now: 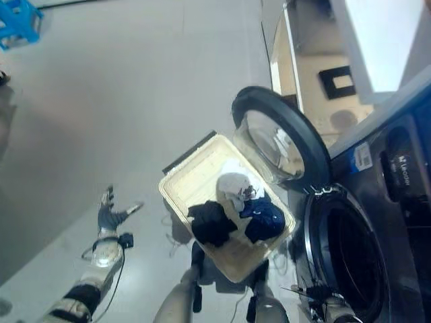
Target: Put the clothes into the washing machine.
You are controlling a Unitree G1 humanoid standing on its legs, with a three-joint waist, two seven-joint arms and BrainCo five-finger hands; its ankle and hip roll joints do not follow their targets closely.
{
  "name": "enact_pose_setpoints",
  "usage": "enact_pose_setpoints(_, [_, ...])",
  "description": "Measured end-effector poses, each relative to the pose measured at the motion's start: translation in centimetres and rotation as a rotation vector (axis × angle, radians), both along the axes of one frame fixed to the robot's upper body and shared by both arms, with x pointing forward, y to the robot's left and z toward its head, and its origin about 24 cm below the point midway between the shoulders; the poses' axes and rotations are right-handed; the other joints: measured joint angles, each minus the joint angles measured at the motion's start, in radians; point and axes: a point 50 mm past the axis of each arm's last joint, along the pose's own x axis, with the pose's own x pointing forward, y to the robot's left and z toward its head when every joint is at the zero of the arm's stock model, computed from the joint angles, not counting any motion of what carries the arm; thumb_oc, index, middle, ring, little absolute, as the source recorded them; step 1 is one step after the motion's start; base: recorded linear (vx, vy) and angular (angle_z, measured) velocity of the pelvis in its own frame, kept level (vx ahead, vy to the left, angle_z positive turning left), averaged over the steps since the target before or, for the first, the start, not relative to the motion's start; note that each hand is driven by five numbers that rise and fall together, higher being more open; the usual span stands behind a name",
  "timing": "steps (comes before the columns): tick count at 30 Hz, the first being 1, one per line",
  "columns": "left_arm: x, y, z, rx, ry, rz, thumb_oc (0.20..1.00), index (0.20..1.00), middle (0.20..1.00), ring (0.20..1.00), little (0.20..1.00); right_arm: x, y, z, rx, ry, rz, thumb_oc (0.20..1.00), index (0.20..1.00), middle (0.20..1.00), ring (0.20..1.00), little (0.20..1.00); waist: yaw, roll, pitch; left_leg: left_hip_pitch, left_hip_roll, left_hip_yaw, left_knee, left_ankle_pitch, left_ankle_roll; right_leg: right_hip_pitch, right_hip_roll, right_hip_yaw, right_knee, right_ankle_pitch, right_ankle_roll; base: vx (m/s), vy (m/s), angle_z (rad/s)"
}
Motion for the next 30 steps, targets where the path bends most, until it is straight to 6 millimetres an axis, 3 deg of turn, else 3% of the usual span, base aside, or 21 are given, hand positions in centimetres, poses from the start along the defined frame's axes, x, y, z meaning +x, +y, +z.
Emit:
enact_pose_setpoints(5, [1.5, -2.0, 4.8, 0.272, -0.151, -0.134, 1.0, 1.0, 1.0, 1.0, 1.0, 2.2, 0.4, 1.3, 0.011, -0.064, 0.015, 1.0, 1.0, 1.0, 1.0, 1.0, -0.002, -0.018, 0.008, -0.148, -0.018, -0.009, 0.069, 0.009, 0.003, -0.21, -0.03, 0.027, 0.203, -0.071, 0.002, -0.07, -0.028, 0.03])
enact_pose_setpoints(11, [2.7, -4.7, 7.0, 0.586, -0.18, -0.275, 1.0, 1.0, 1.0, 1.0, 1.0, 4.9, 0.7, 3.3, 0.006, -0.13, 0.036, 1.0, 1.0, 1.0, 1.0, 1.0, -0.008, -0.027, 0.014, -0.307, -0.03, -0.013, 0.105, 0.037, -0.001, -0.426, -0.05, 0.049, 0.354, -0.101, -0.014, -0.05, 0.024, 0.02])
enact_pose_setpoints(15, [3.0, -5.7, 7.4, 0.739, -0.168, -0.345, 1.0, 1.0, 1.0, 1.0, 1.0, 6.1, 1.1, 4.2, 0.007, -0.168, 0.058, 1.0, 1.0, 1.0, 1.0, 1.0, -0.034, -0.029, 0.015, -0.349, -0.035, -0.019, 0.127, 0.041, -0.001, -0.472, -0.055, 0.052, 0.384, -0.104, -0.017, -0.01, 0.009, 0.02])
enact_pose_setpoints(20, [4.0, -7.9, 9.6, 0.931, -0.169, -0.466, 1.0, 1.0, 1.0, 1.0, 1.0, 6.9, 0.8, 5.1, -0.007, -0.195, 0.065, 1.0, 1.0, 1.0, 1.0, 1.0, -0.061, -0.033, 0.017, -0.414, -0.039, -0.016, 0.139, 0.048, 0.004, -0.551, -0.055, 0.074, 0.415, -0.103, -0.02, 0.0, 0.006, -0.01])
enact_pose_setpoints(30, [4.7, -8.6, 7.5, 1.155, 0.061, -0.58, 1.0, 1.0, 1.0, 1.0, 1.0, 7.8, 0.8, 5.9, -0.02, -0.215, 0.086, 1.0, 1.0, 1.0, 1.0, 1.0, -0.098, -0.035, 0.018, -0.445, -0.038, -0.008, 0.15, 0.05, -0.001, -0.586, -0.053, 0.083, 0.431, -0.099, -0.028, 0.0, 0.0, -0.01])
